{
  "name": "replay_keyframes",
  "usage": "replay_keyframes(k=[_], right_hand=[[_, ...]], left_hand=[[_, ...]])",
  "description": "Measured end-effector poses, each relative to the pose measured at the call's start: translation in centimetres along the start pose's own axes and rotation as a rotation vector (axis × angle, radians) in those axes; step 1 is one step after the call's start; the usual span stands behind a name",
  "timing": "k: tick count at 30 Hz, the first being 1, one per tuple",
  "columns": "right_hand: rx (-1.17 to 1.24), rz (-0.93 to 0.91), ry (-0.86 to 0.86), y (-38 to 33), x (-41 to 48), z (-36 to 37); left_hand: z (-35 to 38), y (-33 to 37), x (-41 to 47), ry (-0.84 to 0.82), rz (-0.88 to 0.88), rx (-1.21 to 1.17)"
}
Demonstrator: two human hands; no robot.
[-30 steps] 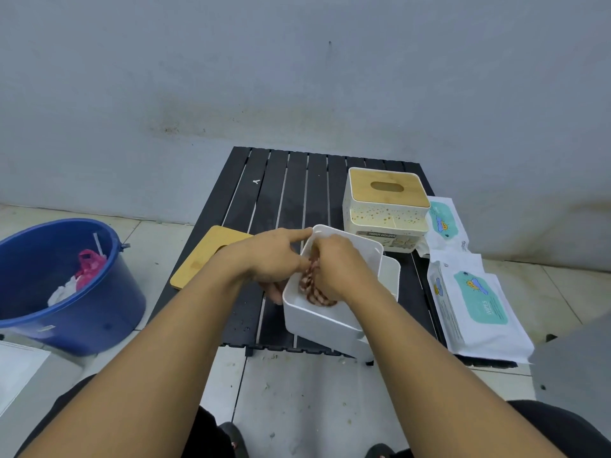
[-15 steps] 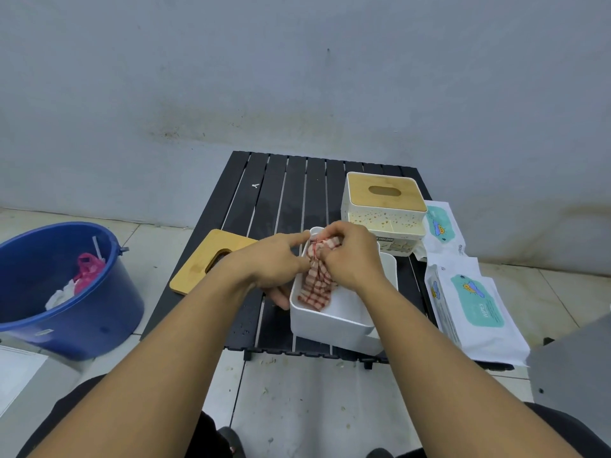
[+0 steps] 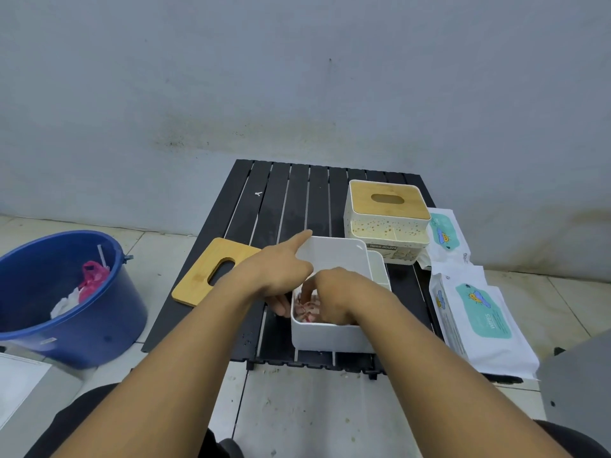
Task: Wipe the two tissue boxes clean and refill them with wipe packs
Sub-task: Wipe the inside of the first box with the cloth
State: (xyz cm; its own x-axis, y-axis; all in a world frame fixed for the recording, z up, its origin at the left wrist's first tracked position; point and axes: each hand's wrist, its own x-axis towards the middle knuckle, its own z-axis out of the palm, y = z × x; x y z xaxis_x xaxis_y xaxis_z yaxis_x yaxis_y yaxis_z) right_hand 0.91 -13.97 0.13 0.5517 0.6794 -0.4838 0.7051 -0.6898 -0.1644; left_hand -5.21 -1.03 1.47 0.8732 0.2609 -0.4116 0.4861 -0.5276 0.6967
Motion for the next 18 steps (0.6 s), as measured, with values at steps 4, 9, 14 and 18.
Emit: replay_keyframes(k=[4, 9, 14, 18], right_hand=[[0.140, 0.024, 0.132, 0.0, 1.1, 1.0], [0.231, 0.012, 0.520, 0.5, 1.9, 1.8], [0.051, 0.037, 0.996, 0.3, 0.9, 1.3], [-0.095, 0.183, 0.706, 0.4, 0.6, 1.1]], left_hand=[[-0.4, -0.2, -0.1, -0.004, 0.013, -0.054], [-0.3, -0.1, -0.4, -0.019, -0.003, -0.114], [-0.3, -0.2, -0.4, 0.002, -0.007, -0.118], [-0.4, 0.0, -0.6, -0.005, -0.006, -0.098]])
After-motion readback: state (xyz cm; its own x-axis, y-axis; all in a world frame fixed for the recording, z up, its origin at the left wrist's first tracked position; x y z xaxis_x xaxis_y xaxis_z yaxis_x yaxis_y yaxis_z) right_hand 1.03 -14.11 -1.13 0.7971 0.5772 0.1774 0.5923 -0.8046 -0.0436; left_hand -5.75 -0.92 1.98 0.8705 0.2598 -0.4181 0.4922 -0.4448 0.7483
